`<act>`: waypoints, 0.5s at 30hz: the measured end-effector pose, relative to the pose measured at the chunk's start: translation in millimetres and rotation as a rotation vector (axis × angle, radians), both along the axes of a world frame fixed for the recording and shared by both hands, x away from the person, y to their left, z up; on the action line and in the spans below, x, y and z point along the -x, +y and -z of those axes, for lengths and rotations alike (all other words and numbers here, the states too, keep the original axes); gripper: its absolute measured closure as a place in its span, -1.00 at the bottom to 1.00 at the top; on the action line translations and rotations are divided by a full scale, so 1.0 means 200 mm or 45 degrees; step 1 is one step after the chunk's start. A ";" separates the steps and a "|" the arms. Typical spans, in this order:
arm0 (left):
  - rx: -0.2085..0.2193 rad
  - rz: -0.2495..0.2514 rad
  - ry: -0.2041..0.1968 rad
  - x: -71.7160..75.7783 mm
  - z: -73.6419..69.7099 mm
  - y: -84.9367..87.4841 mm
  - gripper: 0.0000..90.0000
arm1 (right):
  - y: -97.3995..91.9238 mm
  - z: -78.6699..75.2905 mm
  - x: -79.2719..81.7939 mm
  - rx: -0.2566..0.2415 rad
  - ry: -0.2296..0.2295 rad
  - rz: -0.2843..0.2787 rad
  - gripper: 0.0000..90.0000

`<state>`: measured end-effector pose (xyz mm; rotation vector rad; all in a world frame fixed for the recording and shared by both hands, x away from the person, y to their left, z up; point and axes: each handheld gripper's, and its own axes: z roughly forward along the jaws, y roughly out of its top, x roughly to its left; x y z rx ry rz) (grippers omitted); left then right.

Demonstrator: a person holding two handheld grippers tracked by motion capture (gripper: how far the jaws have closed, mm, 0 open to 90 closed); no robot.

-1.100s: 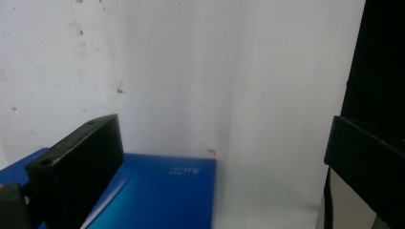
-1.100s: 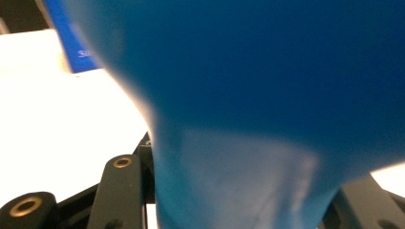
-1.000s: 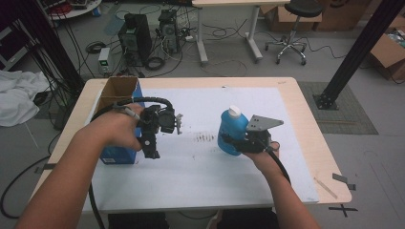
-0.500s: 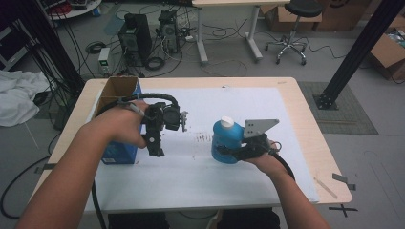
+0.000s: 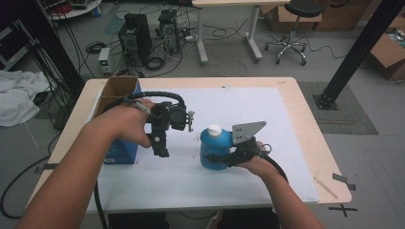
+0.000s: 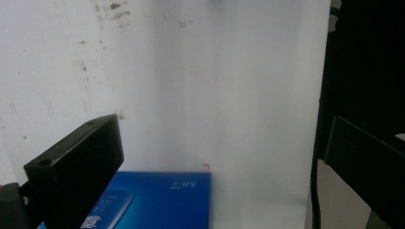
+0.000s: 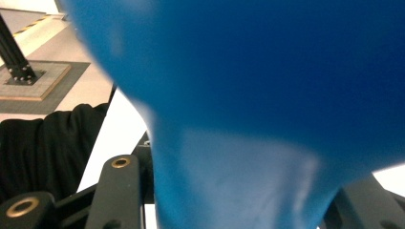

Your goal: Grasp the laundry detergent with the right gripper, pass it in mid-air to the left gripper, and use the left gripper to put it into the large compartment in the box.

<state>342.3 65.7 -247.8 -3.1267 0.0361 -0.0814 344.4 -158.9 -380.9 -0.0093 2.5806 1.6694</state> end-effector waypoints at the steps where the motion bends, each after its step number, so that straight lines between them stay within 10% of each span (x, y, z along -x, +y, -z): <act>1: -0.006 0.006 0.002 0.00 0.00 -0.01 -1.00 | 0.02 0.00 0.00 0.009 0.000 -0.011 0.05; 15: -0.009 0.011 0.025 0.05 -0.03 -0.05 -1.00 | 0.28 0.04 0.02 0.039 0.005 -0.127 0.04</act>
